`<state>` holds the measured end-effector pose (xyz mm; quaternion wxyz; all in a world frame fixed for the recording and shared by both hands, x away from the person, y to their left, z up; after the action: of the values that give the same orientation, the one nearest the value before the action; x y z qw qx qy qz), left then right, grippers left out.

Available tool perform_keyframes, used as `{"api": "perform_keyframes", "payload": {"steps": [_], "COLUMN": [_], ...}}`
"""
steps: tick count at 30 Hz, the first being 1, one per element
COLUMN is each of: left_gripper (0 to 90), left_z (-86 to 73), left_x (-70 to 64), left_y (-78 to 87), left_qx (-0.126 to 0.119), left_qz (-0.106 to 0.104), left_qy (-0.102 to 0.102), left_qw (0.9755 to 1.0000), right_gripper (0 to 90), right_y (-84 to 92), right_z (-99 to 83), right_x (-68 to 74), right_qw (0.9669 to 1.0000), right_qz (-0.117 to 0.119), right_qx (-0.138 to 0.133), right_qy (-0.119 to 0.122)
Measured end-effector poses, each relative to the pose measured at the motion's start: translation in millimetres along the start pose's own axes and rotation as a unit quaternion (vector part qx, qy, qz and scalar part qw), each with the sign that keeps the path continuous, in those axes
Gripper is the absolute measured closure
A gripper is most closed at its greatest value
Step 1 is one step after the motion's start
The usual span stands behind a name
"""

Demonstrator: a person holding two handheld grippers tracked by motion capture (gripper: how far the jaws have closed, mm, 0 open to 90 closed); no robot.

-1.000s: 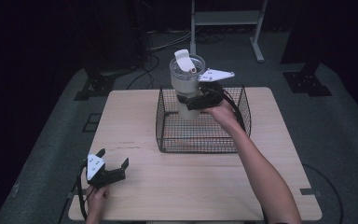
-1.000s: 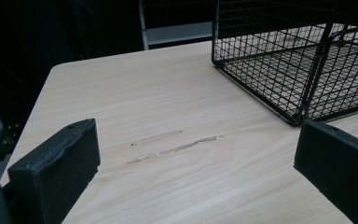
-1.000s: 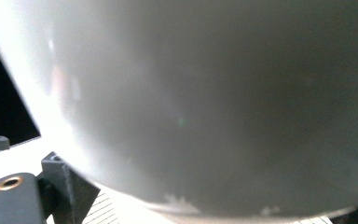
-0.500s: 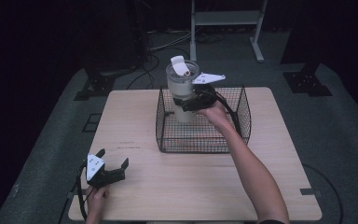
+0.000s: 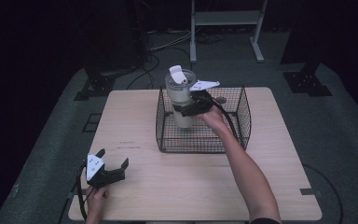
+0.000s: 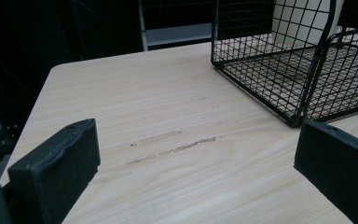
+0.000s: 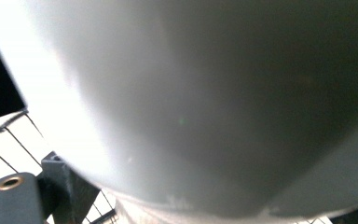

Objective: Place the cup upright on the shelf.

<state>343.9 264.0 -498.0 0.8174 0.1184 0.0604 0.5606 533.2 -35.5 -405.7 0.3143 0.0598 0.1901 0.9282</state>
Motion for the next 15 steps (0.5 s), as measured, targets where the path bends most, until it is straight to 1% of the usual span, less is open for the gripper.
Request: {"api": "perform_keyframes", "payload": {"steps": [1,6,7,9,10,11,13,15], "left_gripper": [0.0,0.0,0.0,0.0,0.0,0.0,0.0,0.0], "left_z": [0.0,-0.1,-0.1,0.0,0.0,0.0,0.0,-0.2], "left_x": [0.3,0.1,0.1,0.2,0.4,0.8,0.9,1.1], "left_y": [-0.1,0.3,0.4,0.1,0.1,0.2,0.2,0.4], "left_qx": [0.0,0.0,0.0,-0.002,-0.002,-0.002,-0.002,0.0], "left_qz": [0.0,0.0,0.0,0.0,0.0,0.001,0.001,0.001], "left_qy": [0.001,0.001,0.001,0.002,0.002,0.004,0.005,0.001], "left_qw": [1.0,1.0,1.0,1.0,1.0,1.0,1.0,1.0], "right_gripper": [9.2,9.2,9.2,9.2,9.2,9.2,9.2,9.2], "right_y": [-3.6,-11.1,-12.4,-15.9,-17.1,-20.0,-21.2,-23.3], "right_z": [-3.9,-10.7,-12.0,-14.8,-15.8,-18.6,-19.9,-22.2], "right_x": [-0.9,-1.5,-1.9,-1.3,-1.2,-1.3,-1.5,-2.4], "right_qw": [1.0,0.9999,0.9999,0.9997,0.9997,0.9995,0.9994,0.9992], "right_qz": [0.003,0.008,0.008,0.009,0.01,0.011,0.012,0.013], "right_qx": [0.005,0.01,0.012,0.021,0.023,0.028,0.031,0.036], "right_qy": [0.0,-0.002,0.0,-0.001,0.0,0.007,0.009,0.011]}}
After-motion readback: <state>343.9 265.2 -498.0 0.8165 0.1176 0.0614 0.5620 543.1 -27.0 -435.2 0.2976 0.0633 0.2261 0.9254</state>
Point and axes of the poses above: each handheld gripper's, and its own axes: y roughly backward along the jaws, z roughly out of its top, x roughly to its left, the point moved 6 cm from there along -y, roughly forward along the jaws, and after that the axes turned 2 degrees about y, right-handed, at the moved point
